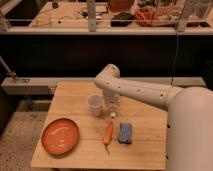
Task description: Place the bottle in the ceramic bowl
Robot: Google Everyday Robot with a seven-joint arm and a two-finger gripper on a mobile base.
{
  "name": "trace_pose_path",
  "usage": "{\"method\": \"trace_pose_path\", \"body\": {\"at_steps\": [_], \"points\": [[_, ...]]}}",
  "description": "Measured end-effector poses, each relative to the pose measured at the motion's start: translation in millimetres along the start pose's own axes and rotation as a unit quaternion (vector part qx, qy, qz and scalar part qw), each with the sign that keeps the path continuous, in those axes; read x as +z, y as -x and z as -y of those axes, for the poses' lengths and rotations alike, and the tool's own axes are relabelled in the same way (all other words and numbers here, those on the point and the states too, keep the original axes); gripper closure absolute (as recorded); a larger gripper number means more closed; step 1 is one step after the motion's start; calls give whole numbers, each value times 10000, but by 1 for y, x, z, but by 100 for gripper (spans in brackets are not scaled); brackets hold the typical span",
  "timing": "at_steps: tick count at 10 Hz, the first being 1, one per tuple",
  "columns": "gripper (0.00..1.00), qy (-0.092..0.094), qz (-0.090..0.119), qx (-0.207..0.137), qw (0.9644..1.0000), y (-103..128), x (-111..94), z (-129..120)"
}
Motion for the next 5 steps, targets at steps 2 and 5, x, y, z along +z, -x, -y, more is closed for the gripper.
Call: {"method": "trace_pose_path", "body": {"at_steps": [2,5], "points": [[97,13,-11,-91,10000,5,-4,12],[97,1,-44,-327,9995,13,-12,34]]}}
